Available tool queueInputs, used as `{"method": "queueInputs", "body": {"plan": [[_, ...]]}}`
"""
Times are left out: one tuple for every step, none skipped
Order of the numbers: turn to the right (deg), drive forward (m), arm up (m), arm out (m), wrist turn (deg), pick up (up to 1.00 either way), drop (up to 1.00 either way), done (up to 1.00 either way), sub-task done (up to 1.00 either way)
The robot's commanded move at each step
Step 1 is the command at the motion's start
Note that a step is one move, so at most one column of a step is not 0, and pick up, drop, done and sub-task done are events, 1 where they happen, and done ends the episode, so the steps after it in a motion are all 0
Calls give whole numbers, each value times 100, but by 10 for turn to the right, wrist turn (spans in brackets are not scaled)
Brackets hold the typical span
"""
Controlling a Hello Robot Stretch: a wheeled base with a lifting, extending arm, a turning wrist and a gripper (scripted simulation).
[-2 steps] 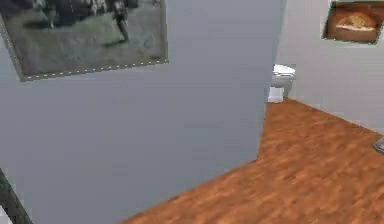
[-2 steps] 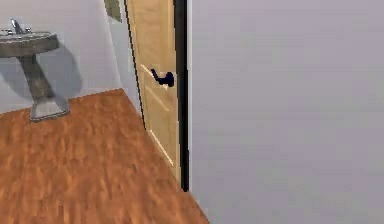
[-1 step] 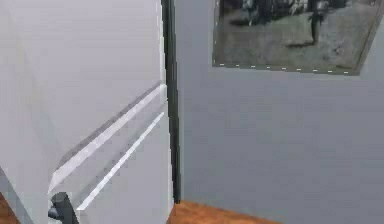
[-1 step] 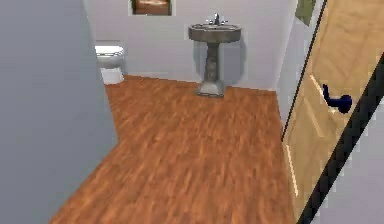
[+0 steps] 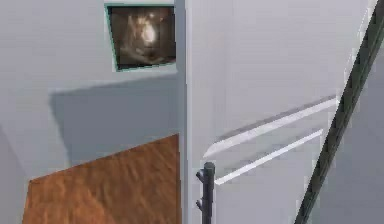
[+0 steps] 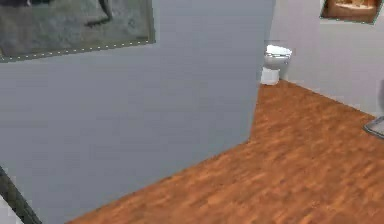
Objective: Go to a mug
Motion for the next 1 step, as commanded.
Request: {"method": "queueInputs", "body": {"plan": [[-450,0,0,0,0,0,0,0,0]]}}
